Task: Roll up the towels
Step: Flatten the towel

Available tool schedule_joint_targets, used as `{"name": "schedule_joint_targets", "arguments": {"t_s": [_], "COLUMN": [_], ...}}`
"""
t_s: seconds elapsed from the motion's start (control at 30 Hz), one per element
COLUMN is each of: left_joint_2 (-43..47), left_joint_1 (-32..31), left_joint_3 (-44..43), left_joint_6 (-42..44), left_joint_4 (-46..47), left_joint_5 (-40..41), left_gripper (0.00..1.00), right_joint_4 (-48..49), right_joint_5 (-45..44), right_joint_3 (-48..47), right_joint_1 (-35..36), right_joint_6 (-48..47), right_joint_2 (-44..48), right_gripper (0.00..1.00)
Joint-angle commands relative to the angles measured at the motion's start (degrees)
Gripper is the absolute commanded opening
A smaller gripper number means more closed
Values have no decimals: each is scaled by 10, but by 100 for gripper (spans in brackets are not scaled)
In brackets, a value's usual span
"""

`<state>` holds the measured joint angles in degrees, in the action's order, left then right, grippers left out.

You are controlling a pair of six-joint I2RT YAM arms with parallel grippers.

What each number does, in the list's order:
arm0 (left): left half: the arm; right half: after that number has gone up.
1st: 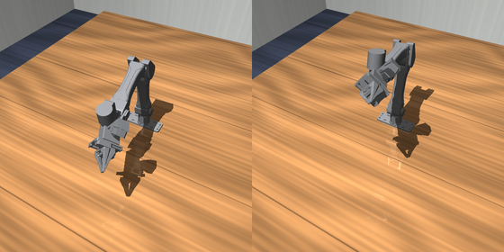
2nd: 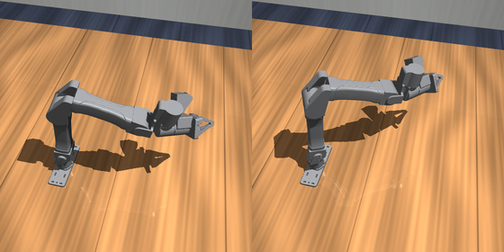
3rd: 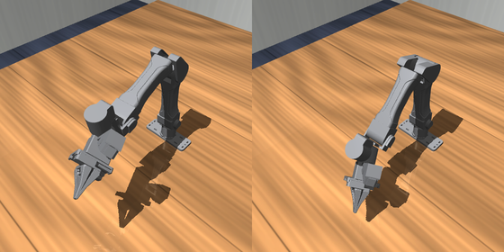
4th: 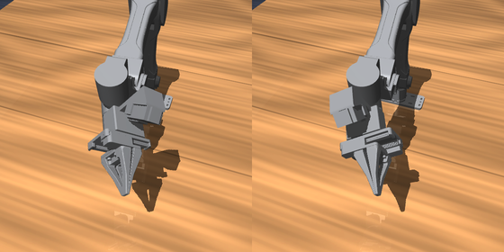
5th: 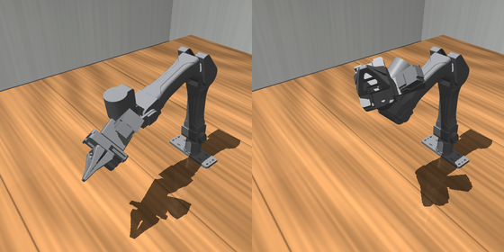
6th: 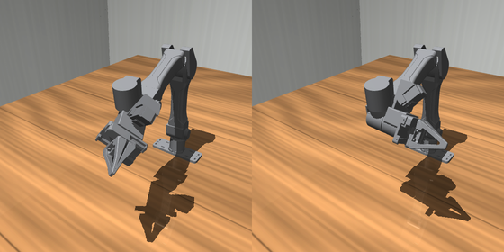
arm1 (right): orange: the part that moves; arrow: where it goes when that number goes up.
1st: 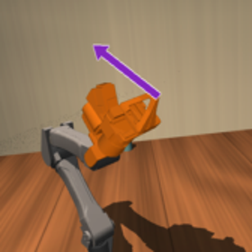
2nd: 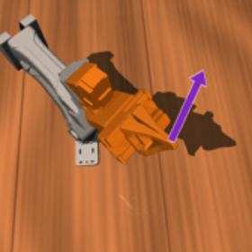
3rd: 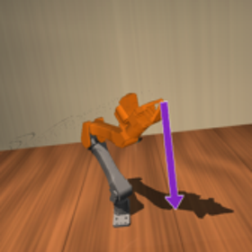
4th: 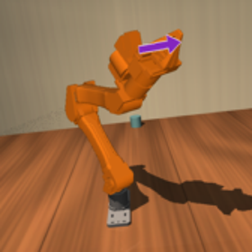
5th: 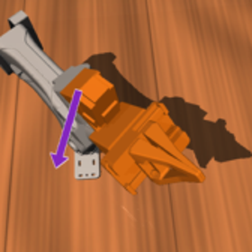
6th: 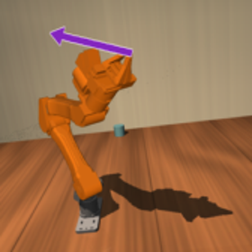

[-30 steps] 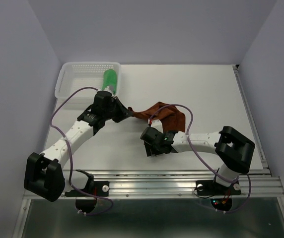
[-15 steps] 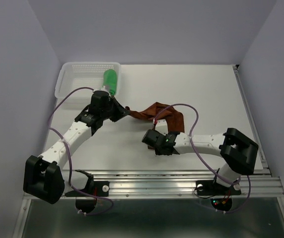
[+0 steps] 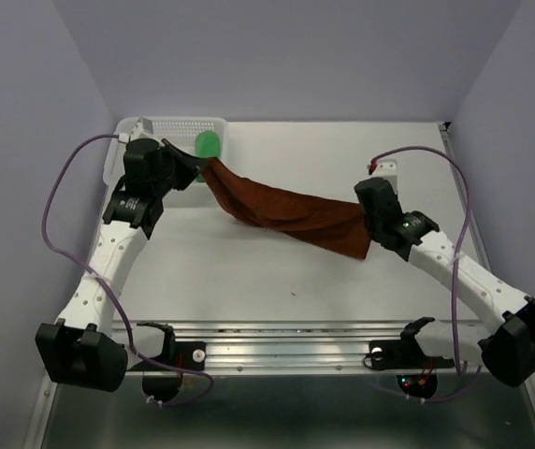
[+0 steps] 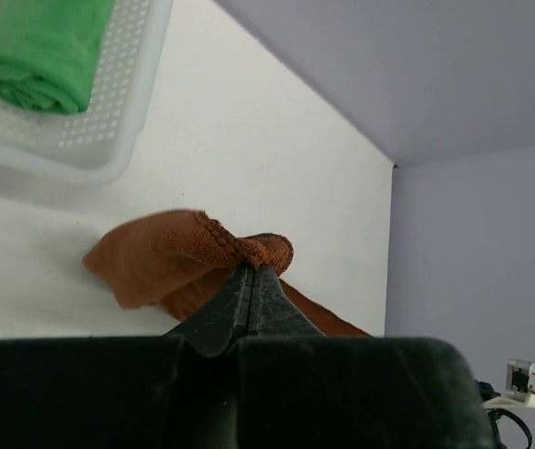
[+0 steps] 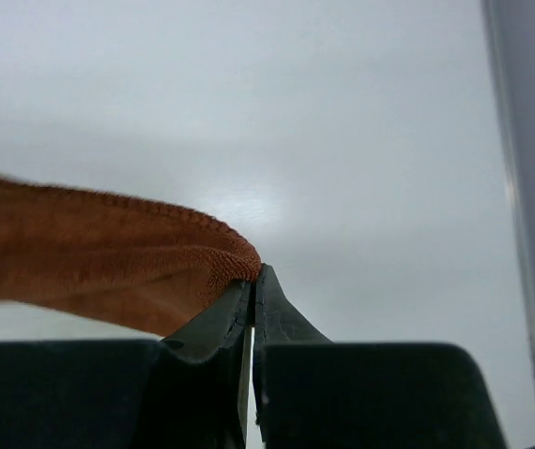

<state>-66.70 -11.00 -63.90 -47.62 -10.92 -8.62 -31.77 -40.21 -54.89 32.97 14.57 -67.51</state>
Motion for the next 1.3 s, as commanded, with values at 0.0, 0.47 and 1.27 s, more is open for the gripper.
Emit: {"name": "schedule_joint_targets", "arguments": {"t_s": [0.0, 0.47, 1.27], "left_joint_2": [-4, 75, 174], "left_joint_1": [37, 89, 74], "left_joint_3": [-71, -107, 136], "left_joint_6": [12, 40, -36], "left_joint_4": [15, 20, 33], "left_joint_5": [-16, -96, -122], "left_gripper": [0, 0, 0], "right_joint_4": [103, 110, -56], "right_joint_5": [0, 52, 22], "right_joint_3": [-60, -203, -138], "right_joint_1": [-109, -208, -208], "right_joint_6": [-167, -211, -122], "right_joint_2": [4, 72, 112], "right_gripper": [1, 1, 2]}}
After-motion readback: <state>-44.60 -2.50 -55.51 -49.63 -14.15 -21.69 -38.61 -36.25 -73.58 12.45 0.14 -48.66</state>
